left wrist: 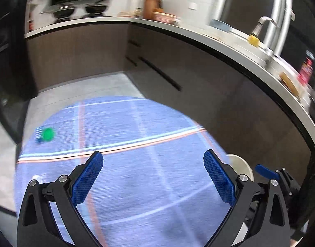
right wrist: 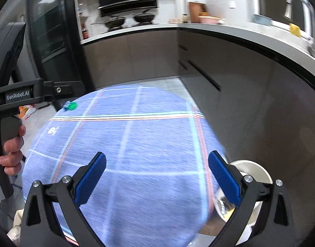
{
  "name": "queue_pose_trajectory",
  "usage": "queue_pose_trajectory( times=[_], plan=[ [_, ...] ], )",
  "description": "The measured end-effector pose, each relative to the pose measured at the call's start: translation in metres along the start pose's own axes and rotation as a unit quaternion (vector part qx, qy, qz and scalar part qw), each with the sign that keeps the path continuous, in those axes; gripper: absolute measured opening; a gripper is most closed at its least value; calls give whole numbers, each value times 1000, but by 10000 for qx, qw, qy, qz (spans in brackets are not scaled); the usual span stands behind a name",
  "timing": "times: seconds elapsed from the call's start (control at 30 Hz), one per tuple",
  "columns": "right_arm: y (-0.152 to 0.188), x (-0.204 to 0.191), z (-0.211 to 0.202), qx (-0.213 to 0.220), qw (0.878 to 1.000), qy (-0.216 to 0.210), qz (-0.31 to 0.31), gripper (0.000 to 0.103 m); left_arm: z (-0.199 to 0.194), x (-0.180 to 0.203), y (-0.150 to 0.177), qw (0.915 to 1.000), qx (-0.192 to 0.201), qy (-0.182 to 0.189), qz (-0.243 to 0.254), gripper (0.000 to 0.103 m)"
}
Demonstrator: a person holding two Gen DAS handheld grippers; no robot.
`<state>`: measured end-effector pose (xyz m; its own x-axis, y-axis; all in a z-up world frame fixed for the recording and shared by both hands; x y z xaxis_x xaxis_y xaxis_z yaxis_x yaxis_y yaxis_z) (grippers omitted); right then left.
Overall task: Collect trash
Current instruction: 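Move both tools back over the table toward the bottle and cap, then grasp the blue-and-white bottle with the left tool and lift it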
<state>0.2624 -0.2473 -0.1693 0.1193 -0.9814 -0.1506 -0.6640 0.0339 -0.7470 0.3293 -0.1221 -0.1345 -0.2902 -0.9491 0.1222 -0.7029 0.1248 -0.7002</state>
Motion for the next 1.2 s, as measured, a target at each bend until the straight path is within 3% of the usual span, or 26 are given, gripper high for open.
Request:
queue_pose_trajectory(
  times=[0.4, 0.53, 0.8, 0.93, 1.07, 1.2],
  plan=[
    [-32, -113, 55, -272, 9949, -773, -590, 99, -15, -180, 17, 9933, 40, -797, -832, 93],
    [-35, -139, 76, -398, 9925, -906, -722, 92, -6, -223, 11, 9910, -43, -845, -1032, 78],
    [-42, -175, 124, -727, 9870, -1116, -899, 68, 47, -269, 0, 9827, -672, -553, -1632, 51],
    [-44, -183, 142, -844, 9853, -1156, -934, 67, 73, -280, -5, 9748, -938, -223, -2013, 46],
    [-41, -186, 153, -929, 9840, -1148, -996, 67, 94, -285, -10, 9691, -1109, -156, -2197, 37],
    [-41, -188, 163, -1000, 9832, -1142, -1015, 67, 110, -289, -12, 9646, -1213, -140, -2336, 35]
  ],
)
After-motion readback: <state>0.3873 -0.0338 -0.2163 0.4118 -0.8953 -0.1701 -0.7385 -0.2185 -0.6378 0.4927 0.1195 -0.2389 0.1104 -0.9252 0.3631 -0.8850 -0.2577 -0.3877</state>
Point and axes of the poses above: each gripper's, at about its wrist camera, not at the fingertips, and z roughly the way its jaws point, x to its right, y to its underside, the point moved 10 cm from there along z, roughly the way its jaws point, and after that the axes turned 5 degrees about -y, right-handed, at the moved point
